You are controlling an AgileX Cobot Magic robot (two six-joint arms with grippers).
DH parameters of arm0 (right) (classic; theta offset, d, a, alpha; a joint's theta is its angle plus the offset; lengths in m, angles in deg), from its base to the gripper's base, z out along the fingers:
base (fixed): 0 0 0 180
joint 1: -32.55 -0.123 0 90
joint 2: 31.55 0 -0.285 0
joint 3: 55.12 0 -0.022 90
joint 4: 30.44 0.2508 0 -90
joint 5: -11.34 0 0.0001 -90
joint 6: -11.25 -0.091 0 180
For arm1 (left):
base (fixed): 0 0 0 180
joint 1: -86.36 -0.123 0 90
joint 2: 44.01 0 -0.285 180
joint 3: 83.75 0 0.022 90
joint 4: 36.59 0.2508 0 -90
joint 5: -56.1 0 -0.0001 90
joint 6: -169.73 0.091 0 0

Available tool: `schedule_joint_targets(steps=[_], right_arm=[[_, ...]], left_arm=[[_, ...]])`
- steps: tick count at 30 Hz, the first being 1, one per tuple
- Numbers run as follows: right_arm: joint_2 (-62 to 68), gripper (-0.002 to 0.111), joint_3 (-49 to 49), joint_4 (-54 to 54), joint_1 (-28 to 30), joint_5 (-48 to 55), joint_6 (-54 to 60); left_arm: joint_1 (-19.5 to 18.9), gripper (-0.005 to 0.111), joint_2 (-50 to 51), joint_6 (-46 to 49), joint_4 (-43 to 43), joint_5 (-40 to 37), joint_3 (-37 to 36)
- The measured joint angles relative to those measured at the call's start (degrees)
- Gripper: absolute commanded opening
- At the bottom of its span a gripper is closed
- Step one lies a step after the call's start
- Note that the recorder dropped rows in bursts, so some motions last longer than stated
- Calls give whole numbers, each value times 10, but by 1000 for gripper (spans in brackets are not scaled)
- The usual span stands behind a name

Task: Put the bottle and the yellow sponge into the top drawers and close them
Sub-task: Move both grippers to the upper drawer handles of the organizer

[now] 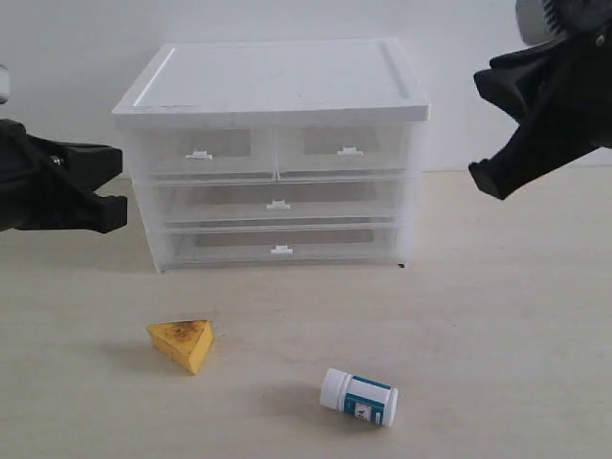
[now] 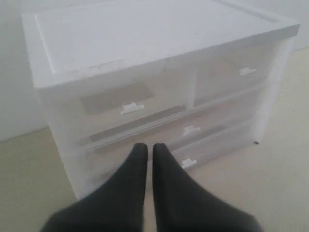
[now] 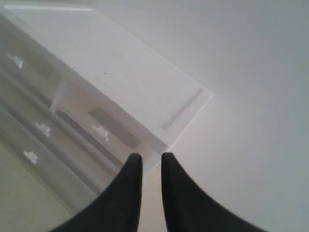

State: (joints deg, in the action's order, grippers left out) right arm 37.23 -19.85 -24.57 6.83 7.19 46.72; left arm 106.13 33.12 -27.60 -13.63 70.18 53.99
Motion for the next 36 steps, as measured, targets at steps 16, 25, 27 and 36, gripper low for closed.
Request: schedule_joint_targets(steps=[16,25,27,36], right_arm=[[134,41,0,189,-43,-162,759],[285,41,4,281,-208,-454,859],[329,41,4,308,-209,-509,862],[431,41,4,322,-200,-616,747]], left_arm=[[0,4,79,383,26,-3,71],[1,4,166,680,-39,32,90],[1,4,172,742,-81,57,90],[1,4,195,787,-126,106,94]])
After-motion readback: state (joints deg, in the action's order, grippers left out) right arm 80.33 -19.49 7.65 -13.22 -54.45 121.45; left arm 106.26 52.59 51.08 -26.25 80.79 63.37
